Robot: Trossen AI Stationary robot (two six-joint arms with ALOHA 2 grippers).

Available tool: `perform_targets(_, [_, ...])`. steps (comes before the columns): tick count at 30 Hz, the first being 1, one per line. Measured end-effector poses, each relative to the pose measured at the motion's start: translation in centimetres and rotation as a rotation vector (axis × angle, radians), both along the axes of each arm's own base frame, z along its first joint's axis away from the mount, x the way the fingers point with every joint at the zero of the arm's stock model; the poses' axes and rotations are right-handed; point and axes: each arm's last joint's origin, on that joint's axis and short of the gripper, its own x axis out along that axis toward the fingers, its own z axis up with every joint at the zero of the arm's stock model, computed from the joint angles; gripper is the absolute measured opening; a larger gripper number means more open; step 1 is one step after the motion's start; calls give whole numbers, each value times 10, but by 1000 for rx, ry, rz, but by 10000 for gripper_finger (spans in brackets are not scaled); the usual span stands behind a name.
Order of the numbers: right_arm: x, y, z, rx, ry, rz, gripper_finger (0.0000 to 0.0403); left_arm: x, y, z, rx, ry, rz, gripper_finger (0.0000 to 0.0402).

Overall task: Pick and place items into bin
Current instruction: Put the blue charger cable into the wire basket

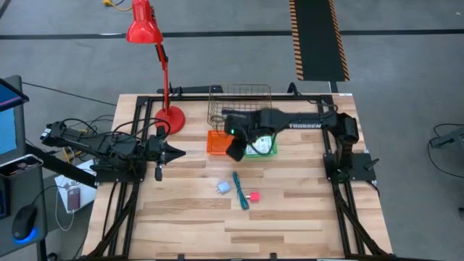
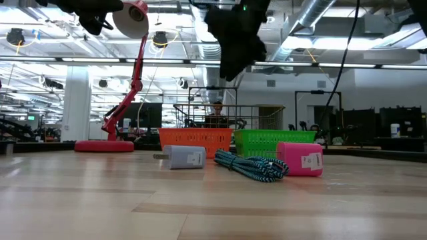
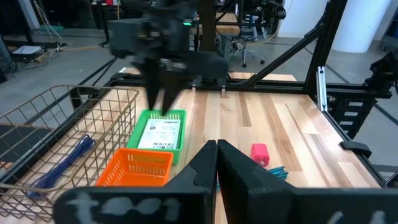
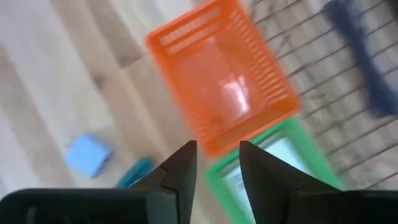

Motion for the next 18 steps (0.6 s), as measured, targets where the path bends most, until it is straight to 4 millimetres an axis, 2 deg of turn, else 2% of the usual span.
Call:
perform_targets(8, [1,60,-2,46,-18,-35,169,0,0,-1,-60,2,10,0])
perform_targets(15, [-1,84,-2,91,-40,-145,203,-2,0,-8,-32,83,11,0])
perform_targets(18, [4,93,-12,88,-32,-190,204,-2,1,-10,-84,99,24,0])
